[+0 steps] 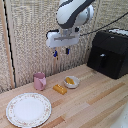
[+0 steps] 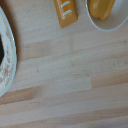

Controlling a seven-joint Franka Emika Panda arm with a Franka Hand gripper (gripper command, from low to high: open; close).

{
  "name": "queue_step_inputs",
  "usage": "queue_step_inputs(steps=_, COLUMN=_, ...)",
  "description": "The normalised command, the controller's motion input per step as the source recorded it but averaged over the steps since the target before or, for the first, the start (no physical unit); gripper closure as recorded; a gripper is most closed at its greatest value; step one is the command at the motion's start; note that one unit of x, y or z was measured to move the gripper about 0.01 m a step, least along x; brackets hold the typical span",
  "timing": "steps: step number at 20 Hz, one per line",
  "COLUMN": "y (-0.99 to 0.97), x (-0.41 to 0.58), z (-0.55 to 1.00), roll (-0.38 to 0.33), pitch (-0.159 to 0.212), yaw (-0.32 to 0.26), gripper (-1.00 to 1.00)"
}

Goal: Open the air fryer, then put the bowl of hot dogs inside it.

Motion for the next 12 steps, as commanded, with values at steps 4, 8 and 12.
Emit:
queue_step_inputs(steps=4, y=0.03, x=0.047, z=0.01, roll=-0.030, pitch=-0.023, yaw=-0.306, gripper=-1.00)
queue_step_inputs(steps=8, y=-0.02, x=0.108, z=0.00, roll=-0.052, pitch=-0.051, yaw=-0.373, gripper=-1.00)
queue_step_inputs(steps=12, y=0.00, x=0.049, z=0.00, roll=-0.146, pitch=-0.052, yaw=-0.316, gripper=-1.00)
